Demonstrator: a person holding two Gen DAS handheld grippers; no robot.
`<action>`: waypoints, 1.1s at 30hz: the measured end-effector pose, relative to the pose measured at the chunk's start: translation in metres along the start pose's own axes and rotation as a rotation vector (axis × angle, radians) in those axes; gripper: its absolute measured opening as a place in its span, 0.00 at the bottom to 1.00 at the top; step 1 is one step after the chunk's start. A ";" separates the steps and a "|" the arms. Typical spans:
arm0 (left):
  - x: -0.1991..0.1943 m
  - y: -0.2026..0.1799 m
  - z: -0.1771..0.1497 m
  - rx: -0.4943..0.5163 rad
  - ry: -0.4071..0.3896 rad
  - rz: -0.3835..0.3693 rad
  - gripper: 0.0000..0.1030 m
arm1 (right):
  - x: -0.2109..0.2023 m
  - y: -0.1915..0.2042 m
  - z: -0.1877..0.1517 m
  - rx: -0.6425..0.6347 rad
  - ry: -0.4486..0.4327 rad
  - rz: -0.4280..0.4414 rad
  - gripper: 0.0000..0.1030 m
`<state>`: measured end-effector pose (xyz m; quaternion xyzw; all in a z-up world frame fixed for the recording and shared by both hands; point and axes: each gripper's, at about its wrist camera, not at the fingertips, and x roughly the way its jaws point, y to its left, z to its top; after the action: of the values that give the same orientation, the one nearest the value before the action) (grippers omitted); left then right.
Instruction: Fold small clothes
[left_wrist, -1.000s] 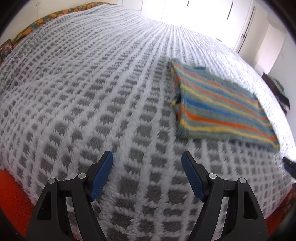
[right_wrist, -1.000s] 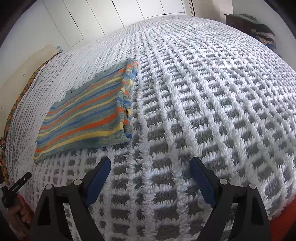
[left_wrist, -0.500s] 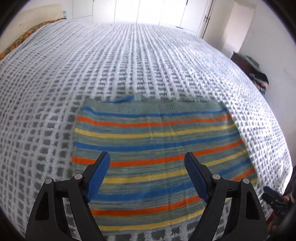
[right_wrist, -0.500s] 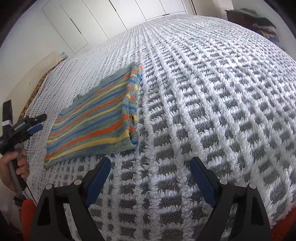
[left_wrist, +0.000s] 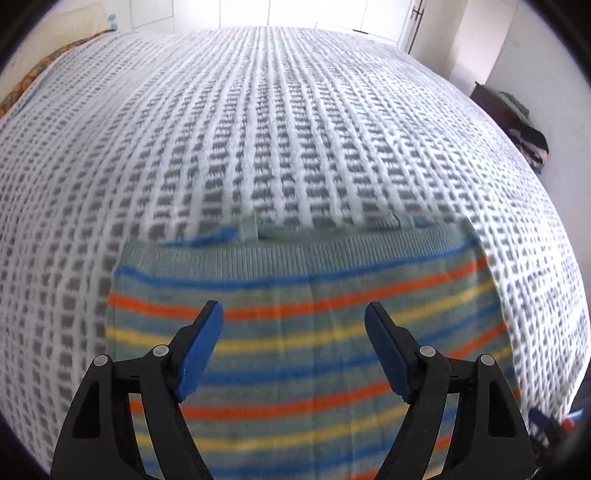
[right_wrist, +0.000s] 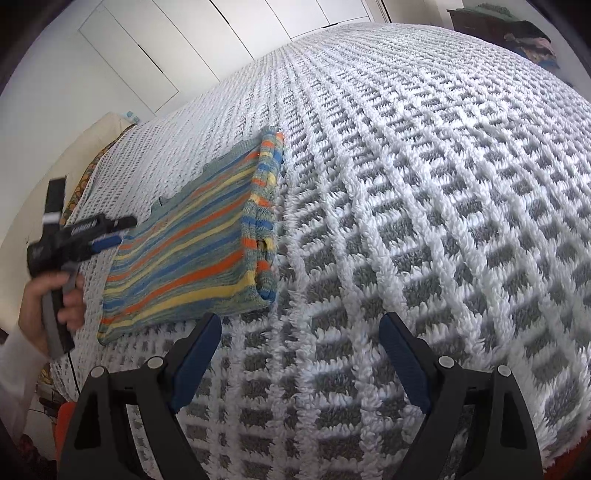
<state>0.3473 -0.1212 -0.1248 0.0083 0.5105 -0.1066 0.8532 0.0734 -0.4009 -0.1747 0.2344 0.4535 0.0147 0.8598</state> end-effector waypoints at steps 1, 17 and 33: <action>0.013 0.000 0.012 -0.010 0.019 0.015 0.78 | 0.000 -0.001 0.001 0.005 -0.002 0.004 0.84; -0.048 -0.055 -0.169 0.178 0.082 -0.063 0.75 | 0.024 -0.023 0.086 0.217 0.016 0.343 0.88; -0.096 0.035 -0.232 -0.067 0.123 -0.090 0.75 | 0.173 0.006 0.132 0.211 0.315 0.469 0.10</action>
<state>0.1089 -0.0418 -0.1555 -0.0368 0.5651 -0.1268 0.8144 0.2801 -0.4059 -0.2433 0.4157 0.5137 0.2019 0.7228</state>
